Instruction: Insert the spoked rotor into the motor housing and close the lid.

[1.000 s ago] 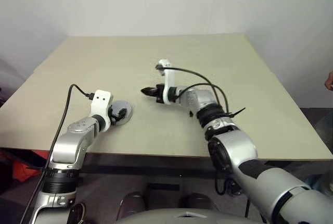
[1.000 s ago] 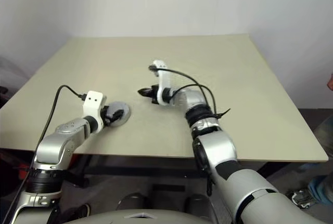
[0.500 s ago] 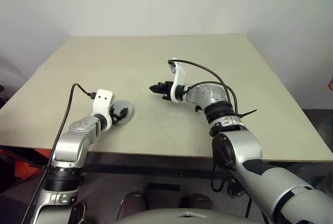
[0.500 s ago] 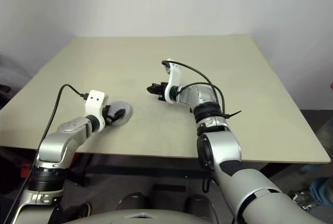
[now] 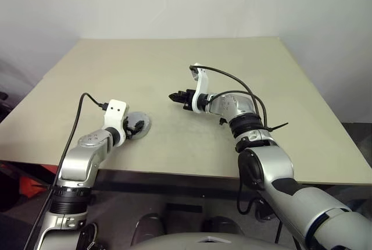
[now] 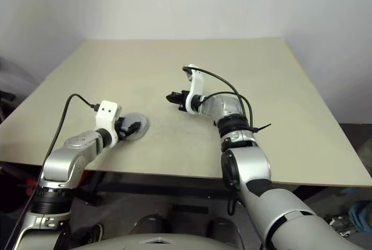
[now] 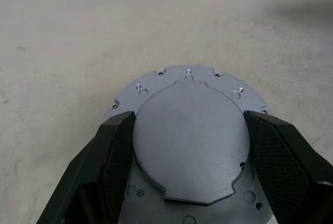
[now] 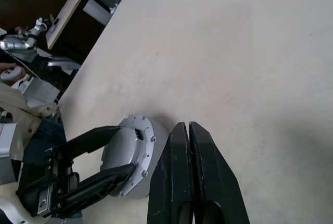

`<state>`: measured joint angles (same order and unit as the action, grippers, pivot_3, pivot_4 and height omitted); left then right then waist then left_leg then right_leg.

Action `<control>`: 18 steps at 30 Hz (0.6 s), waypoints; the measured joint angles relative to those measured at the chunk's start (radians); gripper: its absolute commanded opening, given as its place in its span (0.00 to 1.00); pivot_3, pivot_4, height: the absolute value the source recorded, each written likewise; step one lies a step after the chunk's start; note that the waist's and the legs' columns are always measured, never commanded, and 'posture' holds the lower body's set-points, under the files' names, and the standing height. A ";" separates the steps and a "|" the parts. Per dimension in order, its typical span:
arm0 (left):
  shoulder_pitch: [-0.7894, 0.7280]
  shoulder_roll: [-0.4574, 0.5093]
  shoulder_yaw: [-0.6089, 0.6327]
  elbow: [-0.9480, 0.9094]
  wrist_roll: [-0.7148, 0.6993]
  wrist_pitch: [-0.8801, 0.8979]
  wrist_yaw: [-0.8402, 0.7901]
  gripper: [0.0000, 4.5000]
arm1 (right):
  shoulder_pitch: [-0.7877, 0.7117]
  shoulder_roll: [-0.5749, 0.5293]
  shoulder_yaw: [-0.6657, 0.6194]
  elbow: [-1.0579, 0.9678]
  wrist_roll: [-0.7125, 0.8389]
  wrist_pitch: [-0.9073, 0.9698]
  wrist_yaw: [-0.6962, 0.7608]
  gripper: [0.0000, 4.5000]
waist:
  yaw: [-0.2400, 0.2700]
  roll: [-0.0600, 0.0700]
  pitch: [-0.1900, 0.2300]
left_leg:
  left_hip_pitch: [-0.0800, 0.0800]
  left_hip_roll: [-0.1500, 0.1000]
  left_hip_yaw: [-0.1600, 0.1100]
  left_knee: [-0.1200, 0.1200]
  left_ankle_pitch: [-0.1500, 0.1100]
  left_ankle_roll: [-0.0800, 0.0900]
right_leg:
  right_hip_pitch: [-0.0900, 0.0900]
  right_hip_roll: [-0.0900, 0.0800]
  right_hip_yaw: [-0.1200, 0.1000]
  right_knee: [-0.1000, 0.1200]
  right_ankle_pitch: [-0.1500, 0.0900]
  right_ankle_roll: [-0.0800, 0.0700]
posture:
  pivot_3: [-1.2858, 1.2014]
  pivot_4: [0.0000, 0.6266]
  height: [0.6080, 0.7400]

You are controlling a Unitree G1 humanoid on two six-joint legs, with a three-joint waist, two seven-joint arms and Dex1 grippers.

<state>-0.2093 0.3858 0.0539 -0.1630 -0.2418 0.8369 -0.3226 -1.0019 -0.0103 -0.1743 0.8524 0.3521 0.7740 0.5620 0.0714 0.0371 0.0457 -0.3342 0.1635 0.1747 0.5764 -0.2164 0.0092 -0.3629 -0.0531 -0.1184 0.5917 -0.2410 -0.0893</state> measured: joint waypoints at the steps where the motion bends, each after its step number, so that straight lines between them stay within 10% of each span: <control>1: 0.001 0.000 0.000 -0.001 0.000 0.000 0.000 0.68 | 0.000 -0.001 0.000 0.001 0.000 -0.003 0.000 0.00 | 0.000 0.000 0.000 | 0.000 0.000 0.000 0.000 0.000 0.000 | 0.000 0.000 0.000 0.000 0.000 0.000 | 0.52 0.00 1.00; 12: 0.002 0.003 0.001 -0.002 -0.002 0.000 -0.007 0.68 | 0.000 -0.004 0.000 0.006 0.000 -0.018 -0.002 0.00 | 0.000 0.000 0.000 | 0.000 0.000 0.000 0.000 0.000 0.000 | 0.001 0.000 0.000 -0.001 0.000 0.000 | 0.52 0.00 1.00; 18: 0.006 0.004 0.008 -0.002 -0.005 0.002 -0.010 0.99 | 0.000 -0.004 0.000 0.018 -0.001 -0.025 -0.003 0.00 | 0.000 0.000 0.000 | -0.001 0.000 0.000 -0.001 0.000 0.000 | 0.000 0.000 0.000 -0.002 0.000 0.000 | 0.52 0.00 1.00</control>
<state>-0.2029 0.3902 0.0617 -0.1654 -0.2469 0.8388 -0.3322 -1.0021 -0.0142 -0.1744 0.8699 0.3515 0.7494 0.5591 0.0710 0.0370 0.0458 -0.3351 0.1634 0.1749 0.5759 -0.2166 0.0095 -0.3628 -0.0531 -0.1184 0.5893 -0.2409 -0.0893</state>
